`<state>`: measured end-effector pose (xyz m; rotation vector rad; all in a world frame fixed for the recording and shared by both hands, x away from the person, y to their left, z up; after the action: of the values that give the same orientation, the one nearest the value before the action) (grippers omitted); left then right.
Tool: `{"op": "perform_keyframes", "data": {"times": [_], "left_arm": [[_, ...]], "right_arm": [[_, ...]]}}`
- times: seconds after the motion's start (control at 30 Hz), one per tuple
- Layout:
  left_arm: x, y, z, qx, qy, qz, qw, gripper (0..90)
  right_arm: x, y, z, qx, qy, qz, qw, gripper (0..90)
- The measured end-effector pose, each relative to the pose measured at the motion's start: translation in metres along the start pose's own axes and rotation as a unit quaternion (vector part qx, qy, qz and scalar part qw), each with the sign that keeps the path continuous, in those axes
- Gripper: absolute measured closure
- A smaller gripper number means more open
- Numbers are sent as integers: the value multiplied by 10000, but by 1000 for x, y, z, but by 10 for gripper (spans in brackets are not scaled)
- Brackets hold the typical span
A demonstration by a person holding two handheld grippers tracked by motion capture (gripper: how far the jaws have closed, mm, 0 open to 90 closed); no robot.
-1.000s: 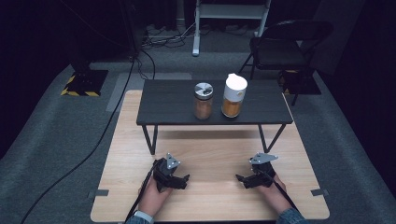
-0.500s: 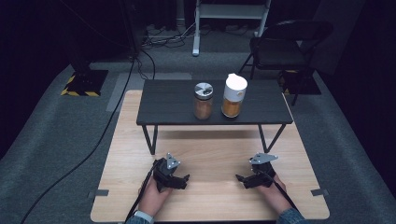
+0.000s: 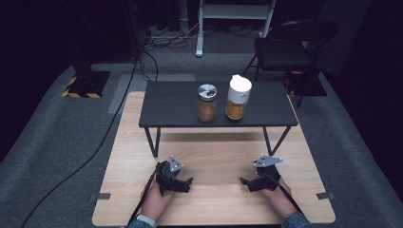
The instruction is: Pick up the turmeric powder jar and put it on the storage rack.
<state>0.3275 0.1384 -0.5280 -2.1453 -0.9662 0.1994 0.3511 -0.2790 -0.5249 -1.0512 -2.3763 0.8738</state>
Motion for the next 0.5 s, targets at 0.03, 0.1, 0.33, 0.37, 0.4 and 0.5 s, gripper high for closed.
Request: {"op": "perform_keyframes", "data": {"times": [0.03, 0.1, 0.33, 0.37, 0.4, 0.5], "left_arm": [[0, 0, 0, 10, -11, 0, 10000, 24], [0, 0, 0, 1, 5, 0, 10000, 24], [0, 0, 0, -16, 16, -4, 10000, 24], [0, 0, 0, -5, 4, -1, 10000, 24], [0, 0, 0, 8, -10, 0, 10000, 24], [0, 0, 0, -13, 13, -2, 10000, 24]], "right_arm": [[0, 0, 0, 1, 0, -1, 10000, 12], [0, 0, 0, -1, -1, 0, 10000, 12], [0, 0, 0, -1, -1, 0, 10000, 12], [0, 0, 0, 0, -2, -1, 10000, 12], [0, 0, 0, -1, -1, 0, 10000, 12], [0, 0, 0, -1, -1, -1, 10000, 12]]}}
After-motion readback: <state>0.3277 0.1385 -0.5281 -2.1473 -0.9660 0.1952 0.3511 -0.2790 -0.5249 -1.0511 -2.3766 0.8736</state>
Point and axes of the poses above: each handheld gripper's, and its own axes: y roughly forward along the jaws, z roughly out of its underside, x roughly to its left, the point moved 9 cm from there along y, roughly forward along the jaws, and after that the axes turned 11 degrees about y, right-handed, at the moved point
